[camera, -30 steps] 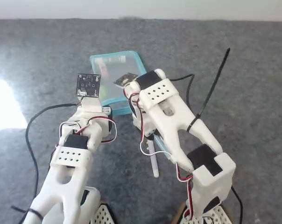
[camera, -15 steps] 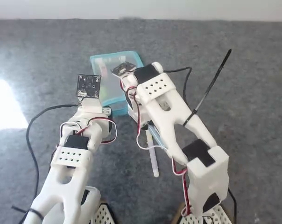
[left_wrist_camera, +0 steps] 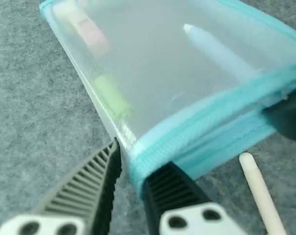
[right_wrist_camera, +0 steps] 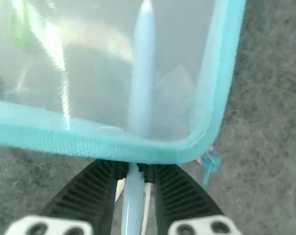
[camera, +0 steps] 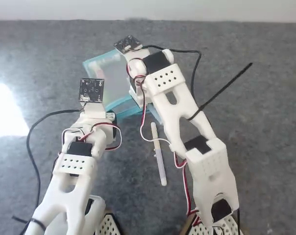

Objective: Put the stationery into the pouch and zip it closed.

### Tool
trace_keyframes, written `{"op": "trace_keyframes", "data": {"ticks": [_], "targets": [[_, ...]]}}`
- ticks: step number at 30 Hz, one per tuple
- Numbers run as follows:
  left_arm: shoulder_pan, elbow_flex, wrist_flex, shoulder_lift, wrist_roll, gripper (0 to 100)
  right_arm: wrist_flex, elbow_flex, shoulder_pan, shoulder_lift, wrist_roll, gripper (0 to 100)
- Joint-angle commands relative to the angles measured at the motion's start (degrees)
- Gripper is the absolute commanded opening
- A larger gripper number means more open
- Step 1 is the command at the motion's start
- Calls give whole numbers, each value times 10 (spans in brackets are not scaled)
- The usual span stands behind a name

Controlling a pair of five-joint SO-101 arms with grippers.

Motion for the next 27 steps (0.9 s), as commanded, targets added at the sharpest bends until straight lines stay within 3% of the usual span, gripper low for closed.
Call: {"op": "trace_keyframes", "data": {"ticks": [1, 6, 10, 19, 27], "targets": [[9, -1, -7, -2, -7, 12, -34, -49, -10, 17, -5, 87], [9, -1, -9, -3, -7, 12, 4, -94, -10, 9, -4, 330], [10, -1, -9, -3, -7, 12, 51, -161, -10, -34, 1, 451], [10, -1, -8, -3, -7, 12, 50, -35, -9, -225, 0, 450], [10, -2, -10, -2, -7, 12, 15, 415, -24, -445, -2, 450]]}}
